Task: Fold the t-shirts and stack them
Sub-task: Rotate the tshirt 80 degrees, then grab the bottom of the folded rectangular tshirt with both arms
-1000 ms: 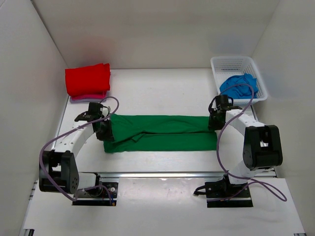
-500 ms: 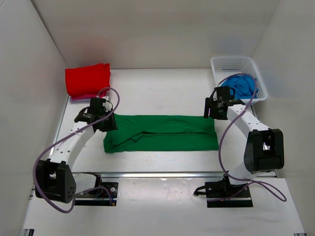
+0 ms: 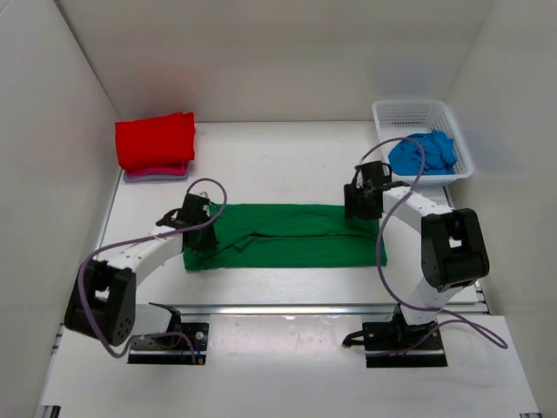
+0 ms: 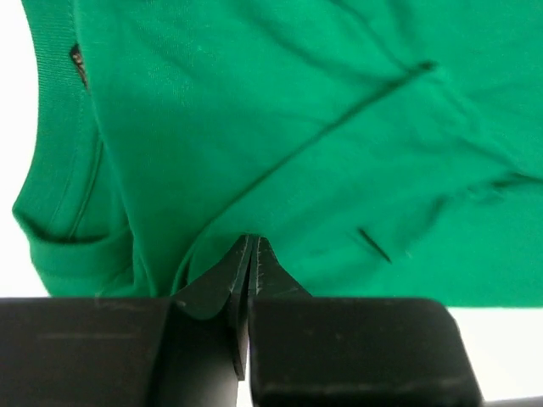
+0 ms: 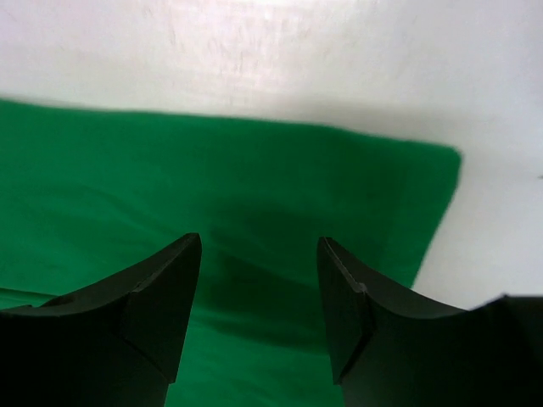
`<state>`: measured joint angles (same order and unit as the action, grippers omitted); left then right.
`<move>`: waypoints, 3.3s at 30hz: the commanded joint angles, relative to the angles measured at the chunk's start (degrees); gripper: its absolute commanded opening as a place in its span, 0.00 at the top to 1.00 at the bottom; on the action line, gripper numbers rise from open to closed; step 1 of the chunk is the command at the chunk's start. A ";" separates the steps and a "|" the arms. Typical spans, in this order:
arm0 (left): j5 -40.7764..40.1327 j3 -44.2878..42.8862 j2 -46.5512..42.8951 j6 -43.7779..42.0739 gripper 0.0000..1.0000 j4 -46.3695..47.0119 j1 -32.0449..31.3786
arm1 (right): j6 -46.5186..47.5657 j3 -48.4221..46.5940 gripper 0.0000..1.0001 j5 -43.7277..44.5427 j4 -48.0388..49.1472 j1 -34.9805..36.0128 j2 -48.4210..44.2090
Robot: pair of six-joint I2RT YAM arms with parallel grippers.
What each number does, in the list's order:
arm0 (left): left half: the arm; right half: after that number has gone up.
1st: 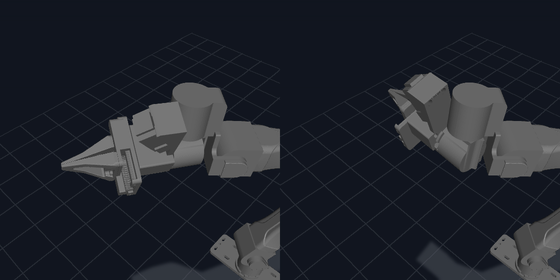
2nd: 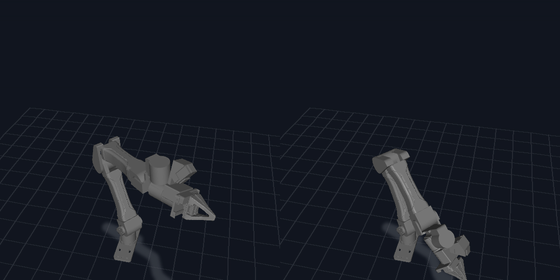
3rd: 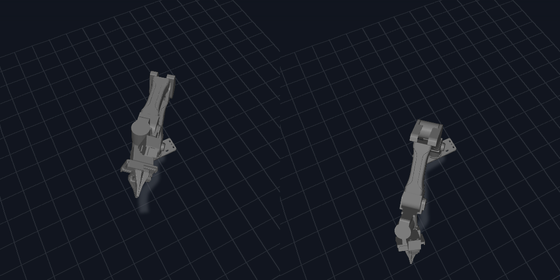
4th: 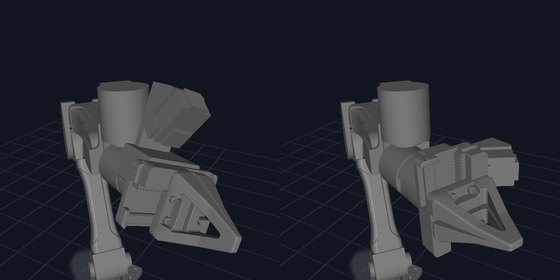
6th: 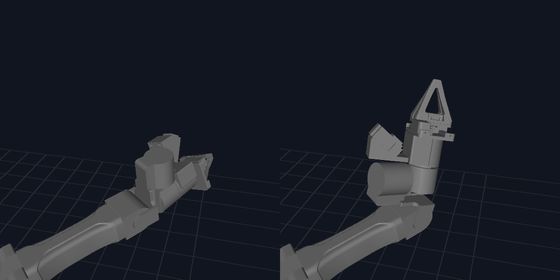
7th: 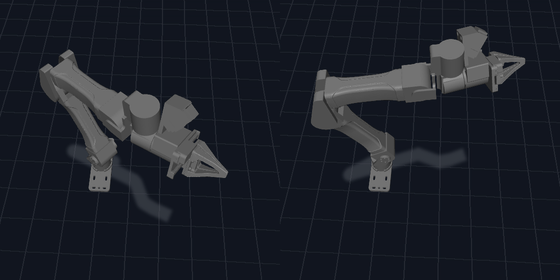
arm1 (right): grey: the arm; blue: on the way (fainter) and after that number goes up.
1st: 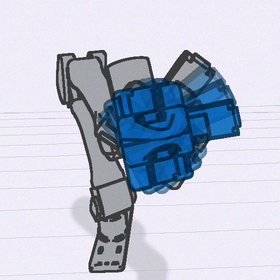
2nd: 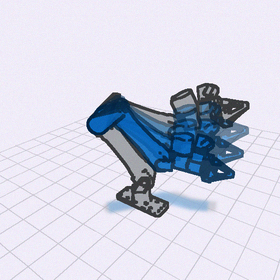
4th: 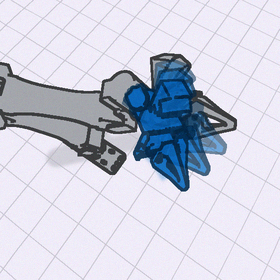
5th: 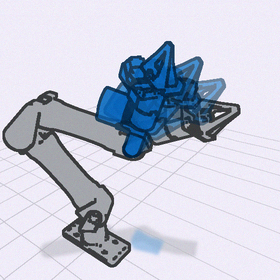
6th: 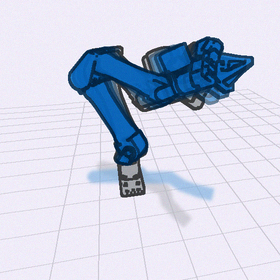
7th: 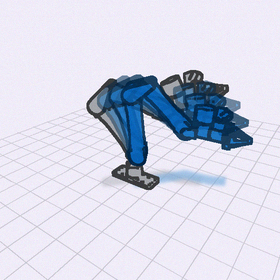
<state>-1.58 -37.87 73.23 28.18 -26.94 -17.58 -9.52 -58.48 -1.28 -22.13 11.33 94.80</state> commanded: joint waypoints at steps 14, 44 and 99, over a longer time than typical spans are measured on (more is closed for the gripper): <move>-7.38 -14.49 23.95 0.47 0.90 10.76 -1.40 | -8.32 11.71 0.41 3.38 -8.53 7.29 -6.38; 2.82 -120.76 85.23 -7.89 0.83 -22.72 -1.67 | -27.84 7.33 0.36 4.97 5.43 44.74 0.56; 15.74 15.89 -17.71 25.51 0.48 14.80 -27.23 | -20.09 34.93 0.47 -9.88 4.03 22.77 -36.36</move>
<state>12.95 -22.76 52.56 49.47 -19.88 -41.43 -27.92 -23.79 -8.93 -20.67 33.45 57.95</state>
